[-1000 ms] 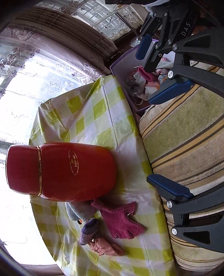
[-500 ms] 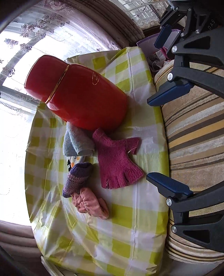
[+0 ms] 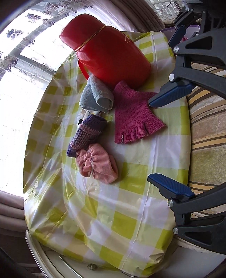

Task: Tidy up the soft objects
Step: 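Move both open tools back toward the remaining items, then grasp the pink knitted glove with the right tool while the left tool grasps the pink terry pouch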

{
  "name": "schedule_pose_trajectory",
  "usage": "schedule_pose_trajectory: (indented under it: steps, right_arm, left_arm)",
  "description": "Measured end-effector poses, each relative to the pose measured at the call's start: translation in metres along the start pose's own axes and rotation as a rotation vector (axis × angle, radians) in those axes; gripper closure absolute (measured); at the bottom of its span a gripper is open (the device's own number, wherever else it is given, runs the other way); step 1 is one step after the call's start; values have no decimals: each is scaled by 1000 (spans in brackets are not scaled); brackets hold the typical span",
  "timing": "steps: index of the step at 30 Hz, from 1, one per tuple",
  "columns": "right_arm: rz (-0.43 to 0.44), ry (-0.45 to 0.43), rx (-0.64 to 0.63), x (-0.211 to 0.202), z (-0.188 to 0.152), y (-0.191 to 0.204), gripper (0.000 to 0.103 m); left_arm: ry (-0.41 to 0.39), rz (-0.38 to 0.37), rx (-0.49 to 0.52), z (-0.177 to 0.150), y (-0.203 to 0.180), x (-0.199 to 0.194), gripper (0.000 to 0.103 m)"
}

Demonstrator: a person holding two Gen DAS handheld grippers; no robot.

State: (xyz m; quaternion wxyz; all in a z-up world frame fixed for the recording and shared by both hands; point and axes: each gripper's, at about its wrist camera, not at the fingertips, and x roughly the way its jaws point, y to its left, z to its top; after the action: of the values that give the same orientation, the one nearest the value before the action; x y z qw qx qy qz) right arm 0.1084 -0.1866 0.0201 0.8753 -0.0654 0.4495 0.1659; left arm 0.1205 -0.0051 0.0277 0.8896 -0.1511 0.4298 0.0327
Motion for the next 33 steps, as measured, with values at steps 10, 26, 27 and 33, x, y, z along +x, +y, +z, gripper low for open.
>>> schedule_pose_trajectory:
  steps: [10,26,27,33]
  right_arm:
    - [-17,10,58,39,29,13,47]
    - [-59,73,81,101,57,31,47]
    - [-62,77,85,104,58,31,47]
    - [-63,113,114,125,64,33,47]
  left_arm:
    - [-9,9,-47,26,31,24,23]
    - [7,-36,-86,83,60,80,23]
    - [12,-34,-87,86,61,85,23]
    - [32,-40,-68,100,66,112,23]
